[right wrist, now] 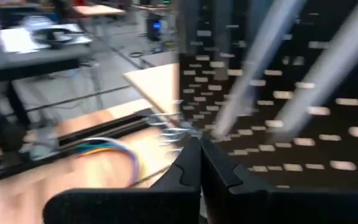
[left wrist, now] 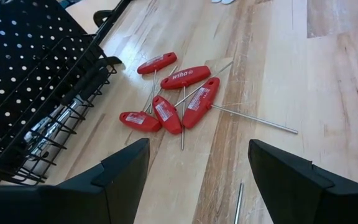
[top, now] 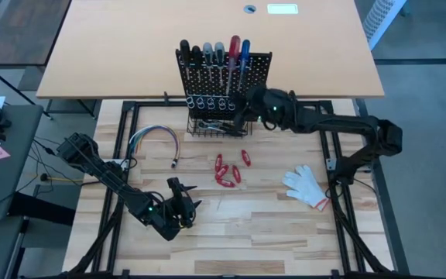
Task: Hang tools onto peg board
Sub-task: Hang the red screwdriver on the pegboard
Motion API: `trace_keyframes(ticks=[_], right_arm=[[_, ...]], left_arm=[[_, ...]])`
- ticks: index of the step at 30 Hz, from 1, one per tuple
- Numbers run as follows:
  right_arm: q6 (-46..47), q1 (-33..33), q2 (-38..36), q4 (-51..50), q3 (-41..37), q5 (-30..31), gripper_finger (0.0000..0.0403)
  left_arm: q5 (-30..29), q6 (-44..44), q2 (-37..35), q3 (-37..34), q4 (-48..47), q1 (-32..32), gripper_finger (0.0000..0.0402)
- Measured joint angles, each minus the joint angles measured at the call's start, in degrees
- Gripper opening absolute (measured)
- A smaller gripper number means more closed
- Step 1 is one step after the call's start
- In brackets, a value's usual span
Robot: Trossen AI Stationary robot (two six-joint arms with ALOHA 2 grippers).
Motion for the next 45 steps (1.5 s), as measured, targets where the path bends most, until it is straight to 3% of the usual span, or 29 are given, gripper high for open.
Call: trace_keyframes(ticks=[9, 14, 22, 37, 45], right_arm=[[-9.40, 6.05, -2.86, -2.99, 0.00, -0.26, 0.0006], [-9.49, 3.17, -4.09, 4.56, 0.04, -0.27, 0.0003], [-8.72, -3.09, 0.28, 3.35, -0.04, -0.07, 0.0001], [-10.75, -0.02, -0.66, 4.47, 0.00, -0.13, 0.0003], [-8.91, -5.66, 1.07, 7.40, 0.00, 0.52, 0.0003]], left_arm=[[0.13, -0.23, 0.00, 0.00, -0.01, 0.00, 0.0267], [0.17, -0.25, 0.00, 0.00, 0.03, 0.00, 0.0267], [0.19, -0.25, 0.00, 0.00, 0.05, 0.00, 0.0267], [0.21, -0.45, 0.00, 0.00, 0.05, 0.00, 0.0267], [0.19, -0.40, 0.00, 0.00, 0.05, 0.00, 0.0267]])
